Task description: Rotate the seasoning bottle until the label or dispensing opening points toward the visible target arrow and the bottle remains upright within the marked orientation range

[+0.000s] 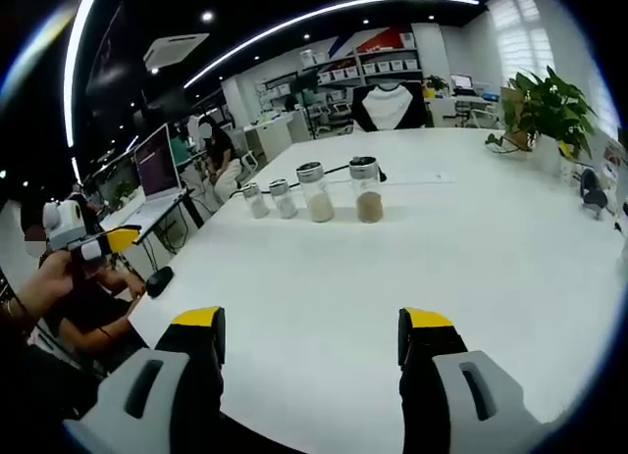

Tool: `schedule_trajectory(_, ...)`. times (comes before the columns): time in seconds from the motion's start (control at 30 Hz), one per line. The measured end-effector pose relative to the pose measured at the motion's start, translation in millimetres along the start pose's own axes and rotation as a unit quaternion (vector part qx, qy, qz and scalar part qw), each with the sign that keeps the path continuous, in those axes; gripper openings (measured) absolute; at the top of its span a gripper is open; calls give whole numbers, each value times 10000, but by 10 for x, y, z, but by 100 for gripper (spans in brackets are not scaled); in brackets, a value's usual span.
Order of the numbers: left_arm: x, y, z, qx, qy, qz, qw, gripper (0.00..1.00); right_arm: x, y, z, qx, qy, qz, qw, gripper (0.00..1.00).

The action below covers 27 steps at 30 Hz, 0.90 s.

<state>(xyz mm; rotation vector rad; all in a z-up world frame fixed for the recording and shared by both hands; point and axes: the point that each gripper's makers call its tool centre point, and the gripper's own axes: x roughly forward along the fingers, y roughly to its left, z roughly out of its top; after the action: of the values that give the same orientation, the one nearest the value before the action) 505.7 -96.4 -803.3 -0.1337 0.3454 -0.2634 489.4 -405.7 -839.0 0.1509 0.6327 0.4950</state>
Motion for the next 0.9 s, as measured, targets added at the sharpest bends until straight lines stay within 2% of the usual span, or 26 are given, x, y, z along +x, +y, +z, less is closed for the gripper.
schedule_trajectory(0.23, 105, 19, -55, -37, 148, -68, 9999, 89, 17, -41, 22, -1, -11, -173, 9998, 72)
schedule_trajectory(0.4, 177, 5, 37, -39, 52, -123, 9999, 89, 45, -69, 58, -38, -12, -239, 9997, 71)
schedule_trajectory(0.6, 206, -4, 29, 23, 117, -226, 9997, 88, 73, -48, 90, -19, -35, -277, 9996, 71)
schedule_trajectory(0.83, 223, 92, 22, -143, 115, -130, 9997, 87, 113, 17, 60, -40, 16, -241, 9997, 71)
schedule_trajectory(0.9, 234, 107, 43, -118, 99, -133, 9998, 87, 121, 21, 93, 63, -95, -264, 9996, 72)
